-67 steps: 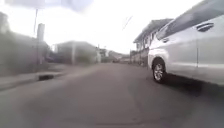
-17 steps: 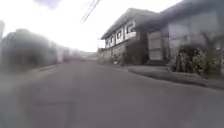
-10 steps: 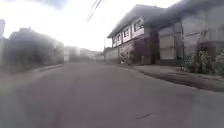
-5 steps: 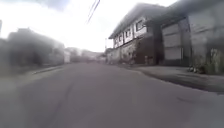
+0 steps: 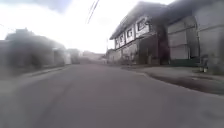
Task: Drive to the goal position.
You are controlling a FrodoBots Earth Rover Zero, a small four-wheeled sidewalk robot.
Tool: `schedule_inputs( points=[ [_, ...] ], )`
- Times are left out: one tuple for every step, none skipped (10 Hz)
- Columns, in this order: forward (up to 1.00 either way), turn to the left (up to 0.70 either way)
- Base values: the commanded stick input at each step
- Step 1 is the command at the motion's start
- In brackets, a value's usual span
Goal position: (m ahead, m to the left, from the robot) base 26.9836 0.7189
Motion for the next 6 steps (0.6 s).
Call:
schedule_inputs(
  points=[
    [1.00,0.00],
    [1.00,0.00],
    [1.00,0.00],
    [1.00,0.00],
    [1.00,0.00],
    [1.00,0.00]
  ],
)
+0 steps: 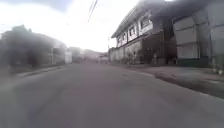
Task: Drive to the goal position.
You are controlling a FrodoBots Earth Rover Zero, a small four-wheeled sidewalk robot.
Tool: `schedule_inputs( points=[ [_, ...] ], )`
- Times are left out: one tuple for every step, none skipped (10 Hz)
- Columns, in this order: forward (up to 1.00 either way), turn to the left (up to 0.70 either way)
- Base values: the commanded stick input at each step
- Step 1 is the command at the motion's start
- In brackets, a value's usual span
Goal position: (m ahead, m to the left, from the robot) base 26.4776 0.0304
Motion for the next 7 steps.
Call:
schedule_inputs(
  points=[
    [1.00,0.00],
    [1.00,0.00],
    [1.00,0.00],
    [1.00,0.00],
    [1.00,0.00],
    [1.00,0.00],
    [1.00,0.00]
  ],
)
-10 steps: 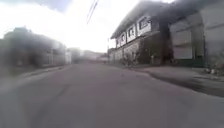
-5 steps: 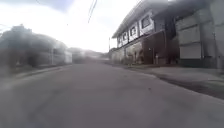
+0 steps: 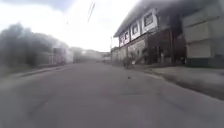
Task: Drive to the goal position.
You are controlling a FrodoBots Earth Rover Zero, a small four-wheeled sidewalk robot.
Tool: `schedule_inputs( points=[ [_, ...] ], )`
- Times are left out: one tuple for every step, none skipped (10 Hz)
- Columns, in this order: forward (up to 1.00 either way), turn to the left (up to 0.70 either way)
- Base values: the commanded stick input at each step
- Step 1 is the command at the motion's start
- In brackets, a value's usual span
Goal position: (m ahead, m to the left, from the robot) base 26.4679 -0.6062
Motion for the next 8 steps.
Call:
schedule_inputs(
  points=[
    [1.00,0.00],
    [1.00,0.00],
    [1.00,0.00],
    [1.00,0.00],
    [1.00,0.00],
    [1.00,0.00],
    [1.00,0.00],
    [1.00,0.00]
  ],
)
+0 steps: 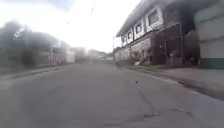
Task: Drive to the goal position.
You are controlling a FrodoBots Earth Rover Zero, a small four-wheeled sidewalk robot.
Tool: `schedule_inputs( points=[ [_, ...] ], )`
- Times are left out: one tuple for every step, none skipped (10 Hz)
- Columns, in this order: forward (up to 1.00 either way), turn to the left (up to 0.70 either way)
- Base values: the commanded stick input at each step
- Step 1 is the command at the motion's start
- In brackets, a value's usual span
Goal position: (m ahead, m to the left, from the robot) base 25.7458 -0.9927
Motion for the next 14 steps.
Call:
schedule_inputs(
  points=[
    [1.00,0.00],
    [1.00,0.00],
    [1.00,0.00],
    [1.00,0.00],
    [1.00,0.00],
    [1.00,0.00],
    [1.00,0.00],
    [1.00,0.00],
    [1.00,0.00],
    [1.00,0.00],
    [1.00,0.00],
    [1.00,0.00],
    [1.00,0.00],
    [1.00,0.00]
  ],
)
